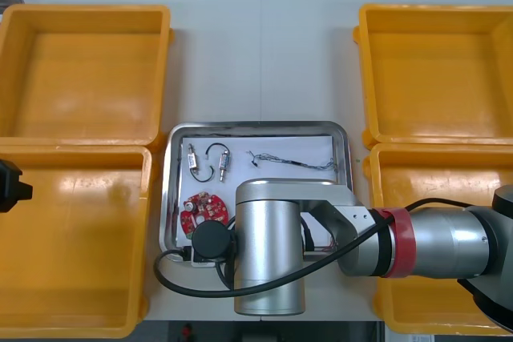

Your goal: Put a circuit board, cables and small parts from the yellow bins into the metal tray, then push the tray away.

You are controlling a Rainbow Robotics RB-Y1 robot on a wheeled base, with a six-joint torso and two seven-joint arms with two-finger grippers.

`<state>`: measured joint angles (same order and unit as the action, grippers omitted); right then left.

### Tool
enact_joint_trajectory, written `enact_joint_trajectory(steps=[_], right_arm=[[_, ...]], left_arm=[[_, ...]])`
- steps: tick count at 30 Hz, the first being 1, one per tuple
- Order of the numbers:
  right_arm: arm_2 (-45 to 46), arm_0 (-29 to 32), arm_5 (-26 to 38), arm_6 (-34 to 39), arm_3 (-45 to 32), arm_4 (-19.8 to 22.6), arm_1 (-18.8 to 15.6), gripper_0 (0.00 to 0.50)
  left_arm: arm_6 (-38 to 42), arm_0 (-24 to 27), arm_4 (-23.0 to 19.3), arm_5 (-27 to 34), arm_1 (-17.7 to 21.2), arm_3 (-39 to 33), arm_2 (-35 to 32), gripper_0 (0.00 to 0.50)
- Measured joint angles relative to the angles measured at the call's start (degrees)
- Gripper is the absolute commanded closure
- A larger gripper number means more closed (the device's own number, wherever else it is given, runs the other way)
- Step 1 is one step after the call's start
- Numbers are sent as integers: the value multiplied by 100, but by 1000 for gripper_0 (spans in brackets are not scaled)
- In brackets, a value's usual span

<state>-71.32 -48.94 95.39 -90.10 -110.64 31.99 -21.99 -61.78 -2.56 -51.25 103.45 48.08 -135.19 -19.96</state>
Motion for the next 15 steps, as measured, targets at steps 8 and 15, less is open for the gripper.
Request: enact_joint_trajectory(steps=[8,15], right_arm=[[-115,0,-20,0,29,-136,37,0],[-132,0,-29,0,30,-162,38,0]], left_arm=[[0,0,-84,-83,0,-1,0,0],[0,0,-90,-85,0,-1,0,0]])
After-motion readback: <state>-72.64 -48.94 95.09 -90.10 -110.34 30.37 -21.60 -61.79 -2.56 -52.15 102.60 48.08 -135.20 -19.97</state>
